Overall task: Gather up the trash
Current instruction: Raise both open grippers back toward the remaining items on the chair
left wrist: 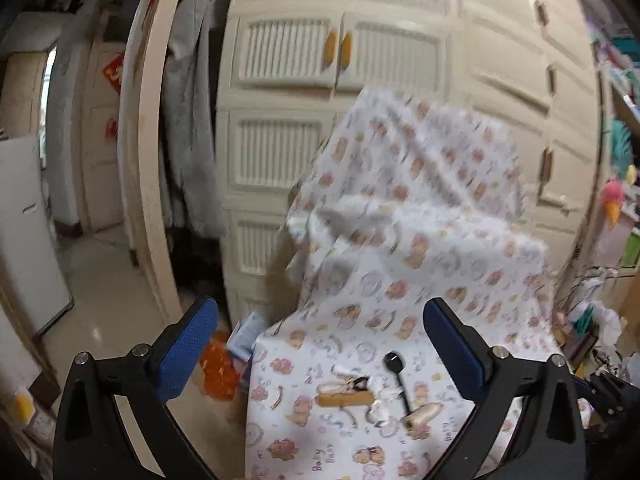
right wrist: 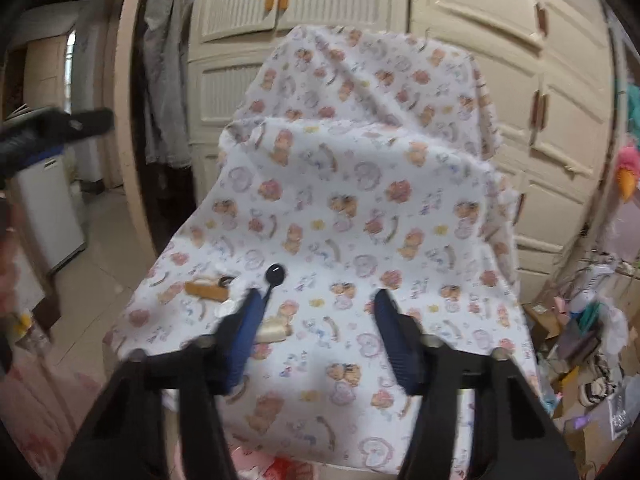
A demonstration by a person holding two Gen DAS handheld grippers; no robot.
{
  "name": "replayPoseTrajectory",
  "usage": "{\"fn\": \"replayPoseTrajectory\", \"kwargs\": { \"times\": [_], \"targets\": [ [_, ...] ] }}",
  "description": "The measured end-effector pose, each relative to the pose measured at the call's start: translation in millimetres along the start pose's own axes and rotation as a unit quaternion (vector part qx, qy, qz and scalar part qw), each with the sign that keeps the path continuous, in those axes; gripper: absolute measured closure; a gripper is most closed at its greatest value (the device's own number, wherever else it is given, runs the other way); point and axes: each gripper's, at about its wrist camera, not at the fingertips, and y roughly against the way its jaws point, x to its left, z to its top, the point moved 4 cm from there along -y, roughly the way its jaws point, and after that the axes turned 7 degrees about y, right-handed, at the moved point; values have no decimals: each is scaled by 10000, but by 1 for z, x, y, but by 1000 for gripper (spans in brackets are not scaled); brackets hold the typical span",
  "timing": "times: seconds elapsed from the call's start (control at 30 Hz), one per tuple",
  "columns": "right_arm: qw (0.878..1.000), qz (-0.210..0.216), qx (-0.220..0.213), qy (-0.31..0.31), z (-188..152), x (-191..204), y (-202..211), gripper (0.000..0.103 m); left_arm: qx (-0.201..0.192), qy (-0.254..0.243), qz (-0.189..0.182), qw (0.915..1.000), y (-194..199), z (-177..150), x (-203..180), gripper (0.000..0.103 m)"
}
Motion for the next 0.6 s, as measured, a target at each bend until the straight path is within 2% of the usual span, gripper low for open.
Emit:
{"fn": "replayPoseTrajectory", "kwargs": {
  "times": [0.1,0.17,0.27,0.33,0.43,0.6],
  "targets": [
    [9998,101,97,-136,-10,-1,-10,68,510,404,-35,9979,-27,-23,16,7],
    [9994,194,214,-195,-20,-1,-18,68,835,604,78,9946,-42,-38,26,7],
    [9982,308,386,-345,-31,-4,-31,67,1332,599,246,9890,-63,-55,34,9],
    [9968,408,479,-485,-35,-6,-40,51,1602,602,199,9851,-74,-62,36,9],
    [9954,523,582,-547,-38,-3,-53,44,1879,691,353,9791,-87,-70,40,8],
    [9939,656,789,-404,-38,15,-80,35,2285,1019,171,9680,-104,-81,42,8]
  ]
}}
